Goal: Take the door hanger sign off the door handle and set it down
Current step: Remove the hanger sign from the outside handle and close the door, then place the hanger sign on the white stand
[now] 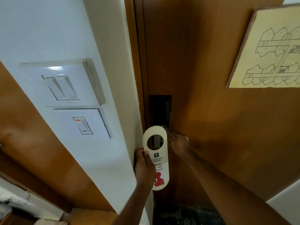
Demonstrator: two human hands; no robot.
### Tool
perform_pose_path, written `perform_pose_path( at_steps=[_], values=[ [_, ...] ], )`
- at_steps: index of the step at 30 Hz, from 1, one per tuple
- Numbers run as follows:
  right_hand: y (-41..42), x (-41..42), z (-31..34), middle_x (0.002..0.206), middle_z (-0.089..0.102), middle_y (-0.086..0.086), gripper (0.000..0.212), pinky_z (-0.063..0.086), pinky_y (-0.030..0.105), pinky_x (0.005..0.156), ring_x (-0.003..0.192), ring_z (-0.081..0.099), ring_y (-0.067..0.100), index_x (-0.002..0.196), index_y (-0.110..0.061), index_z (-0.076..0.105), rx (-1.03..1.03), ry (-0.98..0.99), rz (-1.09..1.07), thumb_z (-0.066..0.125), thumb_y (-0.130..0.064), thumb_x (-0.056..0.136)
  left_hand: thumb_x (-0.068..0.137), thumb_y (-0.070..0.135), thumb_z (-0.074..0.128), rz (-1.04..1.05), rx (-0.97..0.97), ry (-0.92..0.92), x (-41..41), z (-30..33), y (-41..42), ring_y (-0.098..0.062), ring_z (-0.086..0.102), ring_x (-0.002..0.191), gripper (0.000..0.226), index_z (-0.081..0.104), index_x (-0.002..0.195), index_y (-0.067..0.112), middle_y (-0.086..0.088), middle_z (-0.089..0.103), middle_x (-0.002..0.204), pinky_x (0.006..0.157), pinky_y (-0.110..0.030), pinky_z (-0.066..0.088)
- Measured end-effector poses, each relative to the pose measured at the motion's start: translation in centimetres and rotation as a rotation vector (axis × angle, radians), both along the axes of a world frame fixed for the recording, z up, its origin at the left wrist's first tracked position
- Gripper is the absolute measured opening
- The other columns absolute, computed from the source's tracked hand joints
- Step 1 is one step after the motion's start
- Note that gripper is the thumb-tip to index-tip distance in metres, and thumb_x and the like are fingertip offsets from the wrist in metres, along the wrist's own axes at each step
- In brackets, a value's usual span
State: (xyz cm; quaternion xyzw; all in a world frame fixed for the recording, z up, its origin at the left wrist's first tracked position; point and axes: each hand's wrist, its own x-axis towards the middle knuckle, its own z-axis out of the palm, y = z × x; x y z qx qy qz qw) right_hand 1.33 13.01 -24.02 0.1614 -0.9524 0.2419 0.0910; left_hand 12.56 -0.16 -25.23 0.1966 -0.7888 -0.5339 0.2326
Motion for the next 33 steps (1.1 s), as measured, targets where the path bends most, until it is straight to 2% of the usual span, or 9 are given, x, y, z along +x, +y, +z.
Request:
perform_pose_path(
  at_steps=[3,6,11,17,20,24,28,30,33],
  values=[
    [0.0,-0.3,0.2,0.085,0.068,0.009,0.012,0.045,0.051,0.086,0.081,0.062,0.027,0.094,-0.006,0.068,-0.031,-0.009,-0.017,0.056,-0.008,0.094,0.102,0.026,0.043,-0.009,0.003,0.004,0.1,0.1,0.0,-0.021,0.072,0.093,0.016,0.052,0.110,0.016,-0.006,0.072,0.106,0.067,-0.029,0.061],
    [0.0,-0.5,0.7,0.067,0.056,-0.011,0.035,0.037,0.041,0.086,0.069,0.052,0.011,0.076,-0.025,0.057,-0.135,-0.105,-0.071,0.033,-0.026,0.101,0.102,0.026,0.043,-0.020,0.004,0.018,0.3,0.1,0.0,-0.022,0.072,0.094,0.017,0.053,0.110,0.015,-0.007,0.072,0.107,0.069,-0.032,0.062],
    [0.8,0.5,2.6,0.096,0.069,0.006,0.023,0.037,0.044,0.087,0.092,0.062,0.026,0.101,-0.012,0.066,0.200,0.011,0.063,0.043,-0.016,0.099,0.103,0.025,0.043,-0.033,0.032,0.026,0.7,0.4,0.1,-0.024,0.072,0.095,0.015,0.052,0.109,0.015,-0.009,0.071,0.108,0.073,-0.038,0.063],
    [0.6,0.8,5.4,0.064,0.050,-0.008,0.027,0.040,0.046,0.097,0.073,0.054,0.015,0.088,-0.015,0.059,0.209,-0.159,0.061,0.038,-0.024,0.101,0.102,0.023,0.043,-0.051,0.052,0.029,1.0,1.1,0.1,-0.024,0.072,0.094,0.010,0.051,0.107,0.018,-0.010,0.071,0.106,0.071,-0.038,0.063],
    [1.1,2.2,5.7,0.094,0.071,0.004,0.020,0.049,0.043,0.093,0.085,0.064,0.017,0.108,-0.013,0.066,0.023,-0.084,0.038,0.050,-0.015,0.097,0.102,0.022,0.044,-0.071,0.065,0.031,0.9,1.6,-0.1,-0.019,0.072,0.089,0.011,0.053,0.107,0.017,-0.007,0.071,0.103,0.064,-0.029,0.061],
    [2.9,6.2,3.5,0.112,0.064,-0.002,0.026,0.044,0.041,0.097,0.109,0.053,0.017,0.121,-0.017,0.059,-0.255,0.155,-0.193,0.057,-0.017,0.095,0.101,0.025,0.046,-0.085,0.089,0.062,1.1,2.8,0.1,-0.009,0.071,0.079,0.009,0.054,0.104,0.022,0.006,0.069,0.095,0.049,-0.010,0.051],
    [5.4,13.9,-1.8,0.113,0.064,-0.007,0.028,0.049,0.022,0.075,0.103,0.059,0.013,0.120,-0.023,0.057,-0.824,-0.301,-0.297,0.052,-0.040,0.098,0.099,0.031,0.049,-0.154,0.187,0.034,1.3,3.2,1.8,0.003,0.070,0.069,0.009,0.051,0.106,0.026,0.016,0.067,0.091,0.045,-0.009,0.047],
    [6.7,17.6,-3.8,0.107,0.073,-0.002,0.030,0.058,0.038,0.083,0.103,0.067,0.020,0.114,-0.021,0.061,-1.069,-0.551,-0.327,0.061,-0.042,0.092,0.101,0.032,0.047,-0.239,0.352,-0.003,1.4,3.1,3.8,-0.003,0.073,0.076,0.014,0.049,0.110,0.023,0.007,0.070,0.096,0.052,-0.014,0.051],
    [9.0,22.1,-5.0,0.107,0.075,0.003,0.024,0.059,0.044,0.085,0.102,0.070,0.025,0.113,-0.016,0.063,-1.268,-0.591,-0.355,0.069,-0.022,0.090,0.101,0.032,0.048,-0.411,0.518,-0.059,2.6,2.7,7.8,-0.006,0.074,0.085,0.016,0.047,0.115,0.025,0.005,0.073,0.101,0.056,-0.018,0.053]
  ],
)
